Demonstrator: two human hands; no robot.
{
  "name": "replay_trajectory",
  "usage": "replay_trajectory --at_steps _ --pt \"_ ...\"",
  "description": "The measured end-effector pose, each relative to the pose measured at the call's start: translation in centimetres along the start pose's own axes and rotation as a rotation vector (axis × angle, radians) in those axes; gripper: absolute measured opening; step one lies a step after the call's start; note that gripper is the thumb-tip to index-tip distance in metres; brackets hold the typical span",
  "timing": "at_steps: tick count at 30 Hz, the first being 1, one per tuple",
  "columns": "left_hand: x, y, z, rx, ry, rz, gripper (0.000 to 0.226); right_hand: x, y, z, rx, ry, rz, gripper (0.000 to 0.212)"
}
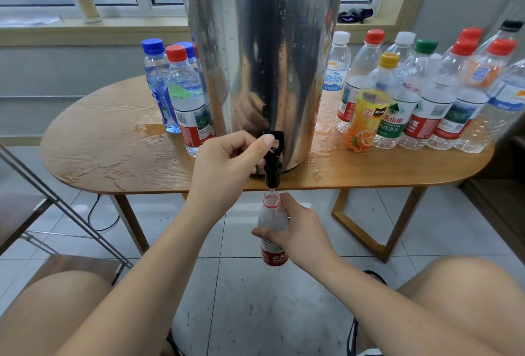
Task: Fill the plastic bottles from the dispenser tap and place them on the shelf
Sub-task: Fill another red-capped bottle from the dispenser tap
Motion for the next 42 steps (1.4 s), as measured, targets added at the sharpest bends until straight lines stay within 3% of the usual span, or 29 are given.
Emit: replay_trajectory --at_steps 8,42 --pt "0.08 -0.15 0.01 -0.012 -0.005 0.020 0.039 0.09 -0.18 0.08 -0.006 -0.007 -0.003 0.082" --pt "-0.06 0.25 0.01 0.005 0.004 0.003 0.039 -0.14 -0.33 -0.07 0.021 0.005 0.035 0.081"
Point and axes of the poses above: each hand's wrist, its own z-axis away from the middle knuckle, its own x-axis out of the palm, y = z × x, the point moved 10 cm from there along -z, towards the middle knuckle, and after that the axes turned 10 degrees about x, right-handed, at the moved point
